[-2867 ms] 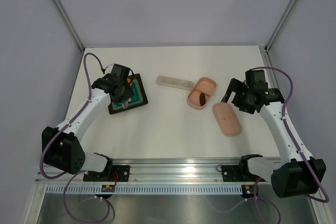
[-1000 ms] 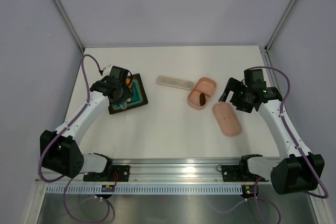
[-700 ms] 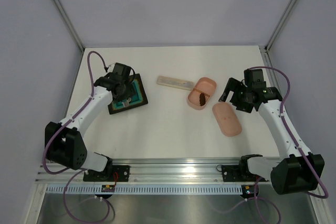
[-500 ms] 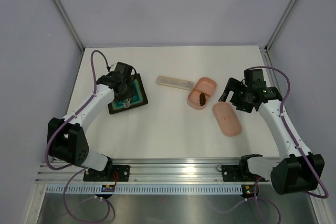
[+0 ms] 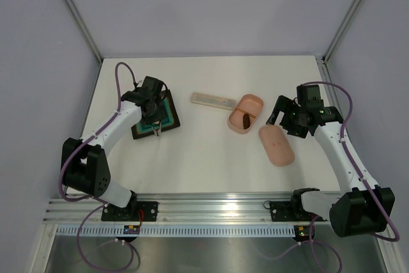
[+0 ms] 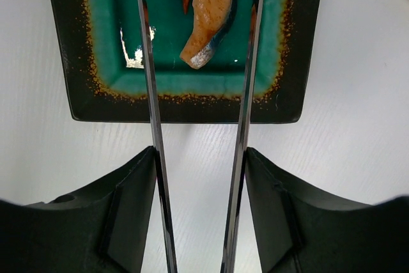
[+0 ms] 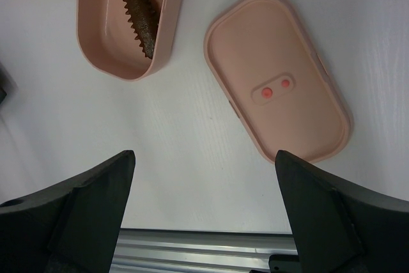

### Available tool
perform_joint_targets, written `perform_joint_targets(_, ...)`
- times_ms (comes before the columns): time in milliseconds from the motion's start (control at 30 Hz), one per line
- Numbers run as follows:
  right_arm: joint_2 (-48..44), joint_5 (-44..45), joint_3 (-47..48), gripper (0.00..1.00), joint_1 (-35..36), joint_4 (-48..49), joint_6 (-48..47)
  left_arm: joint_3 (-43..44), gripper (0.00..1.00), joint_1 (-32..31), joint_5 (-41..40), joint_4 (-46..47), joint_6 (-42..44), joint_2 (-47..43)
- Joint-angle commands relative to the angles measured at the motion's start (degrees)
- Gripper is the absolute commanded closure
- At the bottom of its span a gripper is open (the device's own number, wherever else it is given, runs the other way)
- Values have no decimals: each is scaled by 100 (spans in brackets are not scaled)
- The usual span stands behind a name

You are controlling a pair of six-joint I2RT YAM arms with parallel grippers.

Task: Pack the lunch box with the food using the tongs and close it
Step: Pick up the fake food from the plate.

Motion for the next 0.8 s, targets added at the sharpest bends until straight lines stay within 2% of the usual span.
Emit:
perform_joint_targets(0, 6, -92, 10, 0, -28, 125, -89, 175, 44, 29, 81, 140, 28, -166)
perform_joint_targets(600, 50, -162, -7, 0, -28, 169, -71, -62, 62, 20, 19, -185, -33, -728)
perform_joint_targets(767, 50, -189, 10, 1, -28, 169, -53, -98, 64, -6, 71, -273, -7, -904)
